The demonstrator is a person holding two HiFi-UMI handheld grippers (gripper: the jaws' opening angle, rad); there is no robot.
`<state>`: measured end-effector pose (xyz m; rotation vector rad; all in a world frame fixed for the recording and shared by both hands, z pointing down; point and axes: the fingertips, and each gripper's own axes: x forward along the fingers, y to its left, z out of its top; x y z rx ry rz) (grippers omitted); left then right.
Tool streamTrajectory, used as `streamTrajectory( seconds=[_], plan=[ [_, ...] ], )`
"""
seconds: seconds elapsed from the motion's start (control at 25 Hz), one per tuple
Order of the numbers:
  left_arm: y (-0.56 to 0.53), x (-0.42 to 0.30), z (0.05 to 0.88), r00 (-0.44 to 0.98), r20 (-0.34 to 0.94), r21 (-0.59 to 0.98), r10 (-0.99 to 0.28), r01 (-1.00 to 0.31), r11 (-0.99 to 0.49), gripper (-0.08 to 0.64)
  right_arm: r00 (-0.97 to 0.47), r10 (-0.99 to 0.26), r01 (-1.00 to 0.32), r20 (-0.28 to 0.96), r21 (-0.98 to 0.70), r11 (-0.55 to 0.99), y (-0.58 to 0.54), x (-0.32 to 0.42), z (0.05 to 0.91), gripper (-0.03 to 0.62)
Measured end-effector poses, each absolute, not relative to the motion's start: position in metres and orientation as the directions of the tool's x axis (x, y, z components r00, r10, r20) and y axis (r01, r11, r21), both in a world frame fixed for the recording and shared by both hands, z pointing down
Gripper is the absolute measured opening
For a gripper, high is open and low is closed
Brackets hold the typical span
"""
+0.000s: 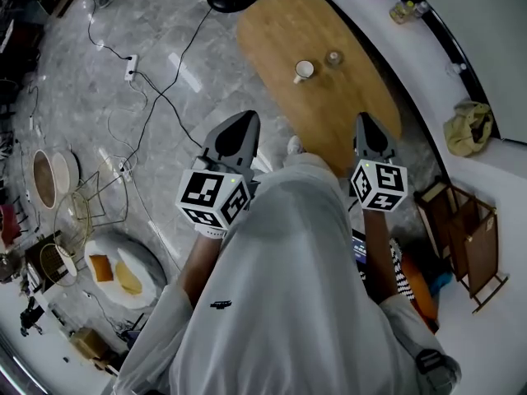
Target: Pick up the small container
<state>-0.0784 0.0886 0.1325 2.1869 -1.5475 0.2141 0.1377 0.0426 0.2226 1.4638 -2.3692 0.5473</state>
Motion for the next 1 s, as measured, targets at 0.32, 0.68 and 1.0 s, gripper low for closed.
streamTrajectory(
  seconds=[0.32, 0.68, 1.0],
  plan=[
    [0.057, -0.070, 0.154, 0.359, 0.447, 0.279, -0.819, -0.926, -0.253, 0.020, -0.459, -0.736, -0.881, 0.497, -0.150, 0.448, 0.005, 0.134, 0.247, 0.021],
    [0.021, -0.064, 0.171, 0.371, 0.495, 0.319, -0.786, -0.919, -0.232, 0.020, -0.449, -0.710, -0.885, 0.542, -0.160, 0.437, -0.023, 0.145, 0.269, 0.023],
    [-0.015, -0.051, 0.203, 0.433, 0.564, 0.342, -0.704, -0.898, -0.278, 0.020, -0.408, -0.732, -0.903, 0.546, -0.126, 0.410, -0.058, 0.155, 0.290, 0.025]
  ],
)
